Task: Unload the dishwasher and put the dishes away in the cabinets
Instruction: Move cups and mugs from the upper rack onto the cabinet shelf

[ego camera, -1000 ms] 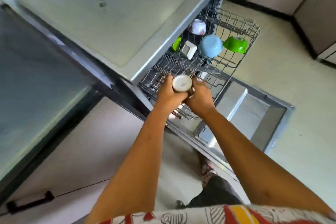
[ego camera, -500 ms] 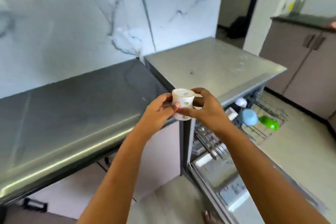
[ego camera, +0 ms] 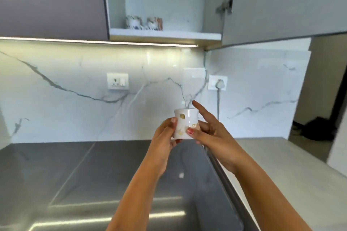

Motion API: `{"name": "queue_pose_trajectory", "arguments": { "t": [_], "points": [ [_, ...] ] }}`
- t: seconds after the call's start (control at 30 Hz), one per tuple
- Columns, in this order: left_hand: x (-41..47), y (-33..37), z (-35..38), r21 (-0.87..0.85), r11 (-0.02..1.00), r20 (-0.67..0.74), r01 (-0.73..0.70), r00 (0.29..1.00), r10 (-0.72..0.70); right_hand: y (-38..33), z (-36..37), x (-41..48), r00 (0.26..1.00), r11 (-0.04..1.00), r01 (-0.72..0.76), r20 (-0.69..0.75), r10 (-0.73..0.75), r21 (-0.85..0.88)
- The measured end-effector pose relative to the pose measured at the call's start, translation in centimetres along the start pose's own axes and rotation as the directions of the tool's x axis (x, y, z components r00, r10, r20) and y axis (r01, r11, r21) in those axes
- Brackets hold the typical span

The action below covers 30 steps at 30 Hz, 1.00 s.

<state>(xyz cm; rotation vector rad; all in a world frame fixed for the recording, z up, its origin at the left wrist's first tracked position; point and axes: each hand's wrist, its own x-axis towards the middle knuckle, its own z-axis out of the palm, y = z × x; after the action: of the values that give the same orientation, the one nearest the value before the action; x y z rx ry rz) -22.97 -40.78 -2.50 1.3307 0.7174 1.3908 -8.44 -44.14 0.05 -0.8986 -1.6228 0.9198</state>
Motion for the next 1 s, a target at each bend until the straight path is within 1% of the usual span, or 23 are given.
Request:
{"name": "queue_pose_trajectory", "arguments": {
  "t": [0.07, 0.1, 0.23, 0.3, 0.33, 0.4, 0.43, 0.5, 0.53, 0.6, 0.67, 0.73, 0.8, 0.87, 0.93, 1.0],
  "points": [
    [1.4, 1.1, 0.6, -0.012, 0.999, -0.083, -0.046, 0.996, 0.045, -1.0, -0.1, 2.2, 0.998, 0.998, 0.057, -0.008, -0.057, -0.019],
    [2.2, 1.8, 0.8, 0.014, 0.998, -0.114, -0.063, 0.991, 0.064, -1.5, -0.3, 3.3, 0.996, 0.996, 0.084, -0.010, -0.085, -0.028],
    [5.9, 6.1, 1.4, 0.217, 0.962, -0.188, -0.166, 0.960, 0.208, -4.4, -1.2, 8.4, 0.980, 0.979, 0.199, -0.020, -0.200, -0.037],
    [7.8, 8.5, 1.0, 0.312, 0.927, -0.239, -0.207, 0.927, 0.287, -5.8, -1.1, 10.9, 0.961, 0.960, 0.271, -0.039, -0.274, -0.064],
    [9.0, 10.0, 0.6, 0.359, 0.897, -0.260, -0.257, 0.896, 0.361, -6.7, -1.0, 12.6, 0.948, 0.948, 0.311, -0.048, -0.314, -0.059],
    [11.2, 12.7, -0.5, 0.445, 0.814, -0.272, -0.374, 0.809, 0.521, -8.6, -0.7, 15.7, 0.925, 0.929, 0.370, -0.082, -0.370, -0.027],
    [12.3, 14.0, -1.1, 0.496, 0.761, -0.252, -0.418, 0.770, 0.587, -9.6, -0.6, 17.4, 0.914, 0.919, 0.393, -0.103, -0.392, -0.011],
    [14.7, 16.8, -2.3, 0.619, 0.635, -0.163, -0.463, 0.715, 0.680, -11.5, -0.4, 21.2, 0.894, 0.904, 0.427, -0.152, -0.421, 0.002],
    [15.9, 17.9, -2.9, 0.680, 0.572, -0.111, -0.458, 0.707, 0.698, -12.4, -0.3, 22.9, 0.885, 0.900, 0.435, -0.178, -0.430, -0.011],
    [18.8, 20.0, -4.5, 0.774, 0.471, -0.052, -0.423, 0.699, 0.713, -14.0, 0.0, 26.9, 0.855, 0.885, 0.450, -0.226, -0.466, -0.121],
    [21.7, 21.3, -6.3, 0.844, 0.380, -0.037, -0.379, 0.665, 0.746, -15.4, 0.7, 31.1, 0.819, 0.848, 0.432, -0.259, -0.511, -0.308],
    [24.6, 21.9, -8.1, 0.878, 0.341, -0.031, -0.335, 0.673, 0.739, -15.9, 1.7, 35.1, 0.815, 0.821, 0.363, -0.277, -0.509, -0.441],
    [26.9, 22.1, -9.5, 0.893, 0.326, -0.008, -0.311, 0.712, 0.702, -15.7, 2.7, 38.4, 0.839, 0.787, 0.250, -0.280, -0.467, -0.564],
    [28.8, 22.0, -10.9, 0.913, 0.289, 0.031, -0.286, 0.758, 0.652, -14.8, 3.6, 41.1, 0.859, 0.719, 0.149, -0.272, -0.434, -0.678],
    [30.4, 21.7, -11.7, 0.931, 0.246, 0.075, -0.269, 0.801, 0.594, -13.9, 4.0, 43.1, 0.868, 0.676, 0.085, -0.279, -0.411, -0.732],
    [31.7, 21.9, -12.0, 0.938, 0.220, 0.118, -0.267, 0.844, 0.523, -13.4, 3.9, 44.4, 0.864, 0.671, 0.034, -0.315, -0.392, -0.741]
  ]
}}
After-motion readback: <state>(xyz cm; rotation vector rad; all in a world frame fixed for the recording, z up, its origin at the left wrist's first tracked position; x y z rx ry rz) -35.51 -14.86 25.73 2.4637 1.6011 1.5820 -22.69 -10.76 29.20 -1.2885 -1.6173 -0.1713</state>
